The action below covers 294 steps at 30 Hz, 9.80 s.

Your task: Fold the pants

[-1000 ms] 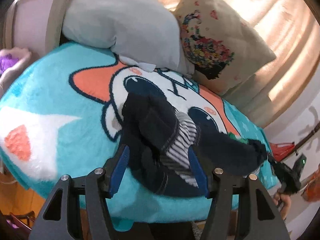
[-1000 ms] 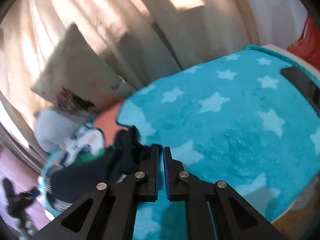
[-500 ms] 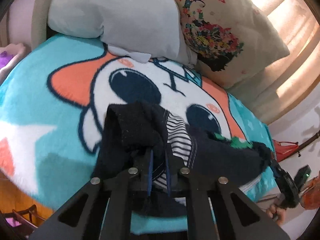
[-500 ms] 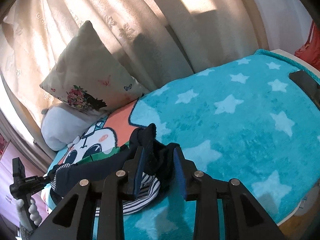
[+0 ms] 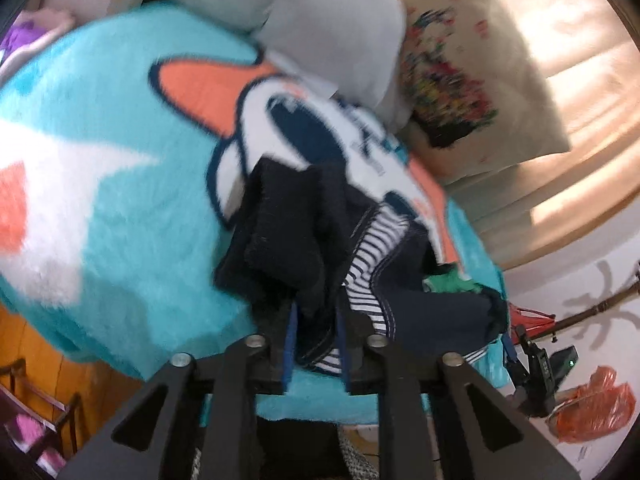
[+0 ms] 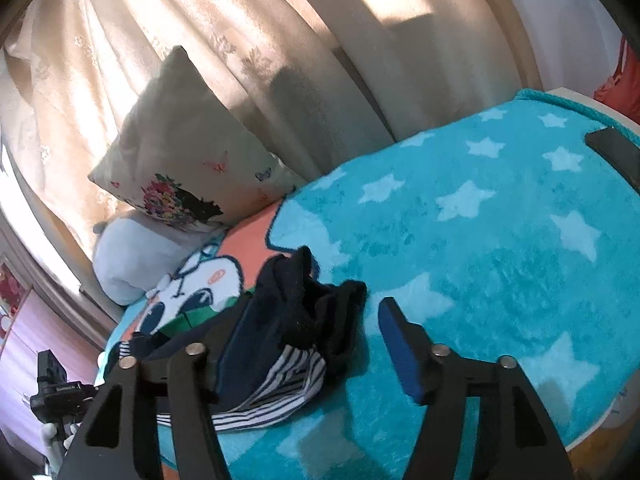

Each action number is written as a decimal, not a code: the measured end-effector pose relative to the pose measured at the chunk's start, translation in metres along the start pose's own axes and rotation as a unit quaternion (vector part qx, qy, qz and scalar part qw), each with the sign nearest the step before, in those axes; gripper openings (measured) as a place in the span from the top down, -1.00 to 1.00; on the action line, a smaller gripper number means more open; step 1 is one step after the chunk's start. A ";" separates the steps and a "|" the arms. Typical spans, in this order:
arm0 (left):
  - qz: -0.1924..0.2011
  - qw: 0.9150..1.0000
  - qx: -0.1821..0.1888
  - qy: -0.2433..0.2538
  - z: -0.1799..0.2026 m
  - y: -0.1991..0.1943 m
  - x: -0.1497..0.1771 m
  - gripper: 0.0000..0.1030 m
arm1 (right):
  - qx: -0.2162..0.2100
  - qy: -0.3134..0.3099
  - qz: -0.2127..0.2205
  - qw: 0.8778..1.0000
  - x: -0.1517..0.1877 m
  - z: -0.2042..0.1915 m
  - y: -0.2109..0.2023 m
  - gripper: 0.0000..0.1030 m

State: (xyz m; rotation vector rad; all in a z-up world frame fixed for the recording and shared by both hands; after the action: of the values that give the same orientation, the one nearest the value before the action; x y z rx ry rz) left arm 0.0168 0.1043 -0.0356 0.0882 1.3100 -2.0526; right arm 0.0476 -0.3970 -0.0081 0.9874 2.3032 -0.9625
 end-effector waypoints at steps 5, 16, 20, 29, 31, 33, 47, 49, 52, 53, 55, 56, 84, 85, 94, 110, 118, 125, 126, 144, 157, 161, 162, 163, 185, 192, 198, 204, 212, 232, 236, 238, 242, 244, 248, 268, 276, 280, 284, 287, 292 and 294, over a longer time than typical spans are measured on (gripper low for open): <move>0.065 0.998 -0.009 0.018 -0.009 -0.039 0.000 0.42 | -0.021 0.010 -0.011 1.000 -0.003 0.005 0.015 -0.55; 0.089 0.995 -0.011 0.034 0.005 -0.050 0.004 0.31 | -0.078 0.053 -0.096 0.991 0.012 0.008 0.075 0.55; 0.086 0.995 -0.021 0.053 0.028 -0.042 0.004 0.21 | -0.063 0.053 -0.067 0.994 0.006 0.008 0.066 0.63; 0.086 0.990 -0.032 0.110 0.097 -0.018 -0.006 0.17 | -0.022 0.069 -0.039 0.997 -0.007 0.034 0.040 0.66; 0.092 0.987 -0.039 0.126 0.115 -0.010 -0.011 0.08 | -0.018 0.072 -0.041 0.996 -0.006 0.036 0.039 0.66; 0.092 0.985 -0.054 0.137 0.124 0.006 -0.019 0.03 | -0.012 0.070 -0.045 0.996 -0.003 0.036 0.040 0.64; 0.087 0.968 -0.156 0.175 0.086 0.053 0.012 0.10 | -0.112 -0.015 -0.043 0.993 -0.028 -0.055 0.030 -0.11; 0.098 0.964 -0.166 0.184 0.087 0.052 0.018 0.10 | -0.147 -0.039 -0.122 0.981 -0.017 -0.085 0.078 -0.10; 0.108 0.962 -0.165 0.188 0.087 0.051 0.022 0.10 | -0.127 -0.099 -0.195 0.968 0.003 -0.118 0.134 0.38; 0.110 0.962 -0.164 0.189 0.088 0.051 0.022 0.10 | -0.124 -0.112 -0.223 0.960 0.010 -0.128 0.154 0.43; 0.114 0.962 -0.161 0.189 0.088 0.051 0.022 0.09 | -0.116 -0.130 -0.259 0.950 0.024 -0.142 0.182 0.44; 0.116 0.962 -0.159 0.191 0.088 0.051 0.022 0.08 | -0.101 -0.147 -0.275 0.945 0.031 -0.149 0.198 0.44; 0.145 0.924 -0.274 0.223 0.125 -0.007 0.057 -0.36 | 0.009 -0.081 0.005 0.997 0.016 -0.085 0.025 -0.28; 0.145 0.924 -0.274 0.223 0.126 -0.007 0.058 -0.35 | 0.010 -0.085 0.003 0.996 0.017 -0.086 0.026 -0.28; 0.139 0.921 -0.284 0.227 0.129 -0.008 0.062 -0.36 | 0.016 -0.091 -0.001 0.996 0.025 -0.083 0.019 -0.29; 0.121 0.921 -0.291 0.230 0.124 0.001 0.062 -0.36 | 0.023 -0.079 0.007 0.997 0.025 -0.073 0.017 -0.32; 0.118 0.936 -0.218 0.249 0.147 -0.010 0.047 -0.36 | 0.034 -0.069 0.042 0.996 0.015 -0.059 0.001 -0.39; 0.057 0.953 -0.089 0.285 0.210 0.011 0.015 -0.37 | 0.062 -0.037 0.054 0.996 0.014 -0.026 -0.011 -0.43; 0.050 0.951 -0.075 0.295 0.224 0.017 0.011 -0.37 | 0.066 -0.033 0.054 0.996 0.015 -0.021 -0.011 -0.43; -0.180 0.894 0.051 0.407 0.406 0.203 0.046 -0.37 | 0.035 -0.016 -0.009 0.999 0.031 0.006 0.031 -0.45; -0.223 0.877 0.077 0.418 0.401 0.214 0.054 0.63 | 0.015 -0.040 -0.005 0.999 0.025 -0.008 0.041 0.34; -0.193 0.898 0.103 0.383 0.387 0.185 0.033 0.64 | -0.007 -0.058 -0.004 0.998 0.020 -0.028 0.042 0.38; -0.184 0.902 0.107 0.374 0.382 0.177 0.027 0.64 | -0.016 -0.064 -0.003 0.998 0.019 -0.035 0.042 0.38; -0.174 0.908 0.111 0.364 0.374 0.168 0.021 0.64 | -0.020 -0.068 -0.003 0.997 0.018 -0.038 0.042 0.38; 0.013 0.982 0.055 0.180 0.183 0.037 -0.021 -0.07 | -0.143 -0.205 -0.167 0.954 0.084 -0.157 0.122 -0.25; 0.067 0.986 -0.014 0.153 0.144 0.006 -0.009 -0.09 | -0.140 -0.186 -0.110 0.966 0.035 -0.155 0.079 -0.25; 0.093 0.981 -0.051 0.165 0.136 0.000 0.002 -0.10 | -0.105 -0.126 -0.149 0.975 0.022 -0.134 0.118 0.36; 0.092 0.979 -0.060 0.171 0.132 -0.008 0.011 -0.11 | -0.097 -0.093 -0.200 0.970 0.040 -0.122 0.167 0.32; 0.105 0.976 -0.063 0.178 0.134 -0.012 0.015 -0.16 | -0.108 -0.069 -0.130 0.983 0.011 -0.106 0.106 0.31; 0.132 0.973 -0.118 0.149 0.106 -0.035 0.019 -0.29 | -0.082 -0.082 -0.194 0.974 0.053 -0.119 0.152 -0.09; 0.147 0.967 -0.158 0.138 0.095 -0.037 0.017 -0.32 | -0.101 -0.085 -0.158 0.979 0.048 -0.128 0.128 -0.20; 0.157 0.960 -0.184 0.139 0.093 -0.036 0.017 -0.32 | -0.100 -0.091 -0.145 0.980 0.047 -0.131 0.118 -0.25; 0.167 0.952 -0.218 0.136 0.086 -0.037 0.017 -0.32 | -0.094 -0.095 -0.127 0.983 0.045 -0.135 0.105 -0.28; 0.172 0.950 -0.233 0.118 0.079 -0.040 0.013 -0.32 | -0.094 -0.106 -0.129 0.982 0.045 -0.141 0.105 -0.28; 0.171 0.943 -0.270 0.093 0.063 -0.043 0.007 -0.33 | -0.106 -0.135 -0.146 0.974 0.051 -0.160 0.110 -0.30; 0.151 0.939 -0.301 0.072 0.024 -0.044 0.002 -0.33 | -0.114 -0.196 -0.213 0.950 0.080 -0.221 0.143 -0.36; 0.122 0.959 -0.252 0.033 -0.001 -0.038 0.000 -0.33 | -0.122 -0.195 -0.246 0.942 0.083 -0.239 0.162 -0.40; 0.118 0.962 -0.244 -0.004 -0.022 -0.039 0.001 -0.33 | -0.135 -0.192 -0.291 0.927 0.085 -0.257 0.191 -0.43; 0.125 0.963 -0.237 -0.022 -0.035 -0.043 0.002 -0.33 | -0.128 -0.209 -0.329 0.912 0.095 -0.280 0.225 -0.44; 0.132 0.964 -0.230 -0.034 -0.043 -0.048 0.002 -0.33 | -0.118 -0.234 -0.356 0.897 0.107 -0.301 0.248 -0.44; 0.140 0.963 -0.224 -0.050 -0.057 -0.054 0.001 -0.33 | -0.091 -0.276 -0.400 0.869 0.129 -0.330 0.282 -0.49; 0.142 0.962 -0.225 -0.057 -0.064 -0.055 0.002 -0.33 | -0.058 -0.305 -0.410 0.857 0.138 -0.338 0.295 -0.54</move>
State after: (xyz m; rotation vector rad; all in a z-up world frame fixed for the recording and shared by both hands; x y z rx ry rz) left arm -0.0360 0.1698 -0.0251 -0.0457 1.5574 -1.4649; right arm 0.1394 0.0637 0.0017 -0.4069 2.1343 -1.1866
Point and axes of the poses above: each gripper's, at about its wrist camera, not at the fingertips, and y roughly the way its jaws point, z to its right, x to its underside, the point moved 2 cm from there along y, roughly the way its jaws point, and after that the axes turned 10 degrees about -x, right-handed, at the moved point
